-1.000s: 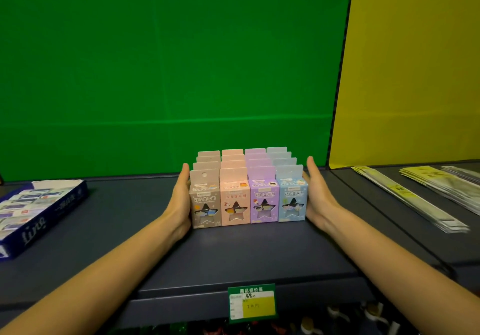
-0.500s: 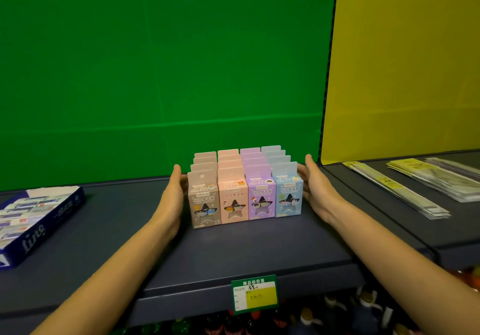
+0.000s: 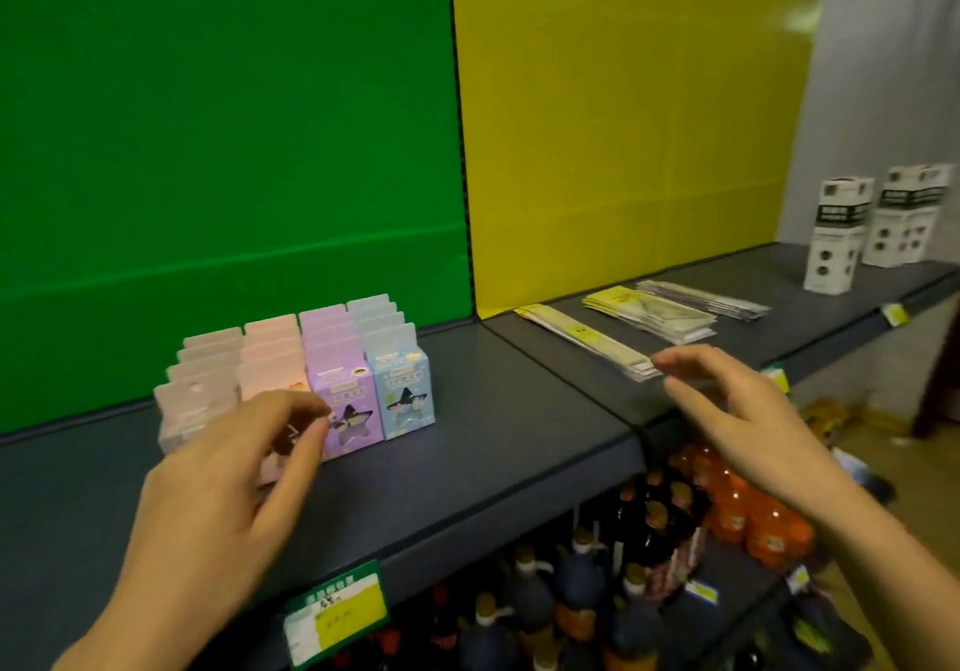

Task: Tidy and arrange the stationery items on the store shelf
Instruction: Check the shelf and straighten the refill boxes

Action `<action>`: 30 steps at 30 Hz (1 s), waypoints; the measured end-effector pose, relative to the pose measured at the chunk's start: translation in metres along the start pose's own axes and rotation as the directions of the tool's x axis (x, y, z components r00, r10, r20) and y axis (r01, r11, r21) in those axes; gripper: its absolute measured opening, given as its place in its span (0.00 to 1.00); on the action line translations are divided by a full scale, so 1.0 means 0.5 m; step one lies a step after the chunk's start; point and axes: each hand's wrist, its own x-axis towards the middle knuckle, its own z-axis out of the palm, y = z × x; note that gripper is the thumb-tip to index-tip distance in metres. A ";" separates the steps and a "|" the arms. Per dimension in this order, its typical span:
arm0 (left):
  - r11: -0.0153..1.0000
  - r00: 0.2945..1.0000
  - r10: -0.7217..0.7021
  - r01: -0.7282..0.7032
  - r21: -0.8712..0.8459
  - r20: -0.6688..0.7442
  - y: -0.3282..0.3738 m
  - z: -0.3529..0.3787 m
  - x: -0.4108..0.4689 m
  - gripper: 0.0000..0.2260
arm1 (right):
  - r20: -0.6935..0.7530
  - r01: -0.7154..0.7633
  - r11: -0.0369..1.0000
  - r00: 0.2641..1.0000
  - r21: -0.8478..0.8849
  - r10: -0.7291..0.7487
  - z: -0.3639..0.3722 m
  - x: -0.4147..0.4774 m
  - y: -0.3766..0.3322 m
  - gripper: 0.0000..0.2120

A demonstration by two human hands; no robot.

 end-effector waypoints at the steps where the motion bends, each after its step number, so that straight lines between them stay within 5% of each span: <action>1: 0.999 0.999 0.041 -0.042 0.025 0.034 0.019 0.020 0.000 0.11 | -0.013 0.001 0.998 1.000 -0.065 -0.002 -0.022 -0.019 0.023 0.08; 10: 0.973 0.984 0.106 -0.132 0.190 0.141 0.213 0.226 0.005 0.19 | -0.038 -0.150 0.938 0.989 -0.311 0.145 -0.208 -0.113 0.228 0.08; 30: 0.965 0.951 0.204 -0.235 0.116 0.233 0.671 0.711 0.091 0.30 | -0.126 -0.394 0.783 0.915 -0.481 0.383 -0.613 -0.132 0.717 0.05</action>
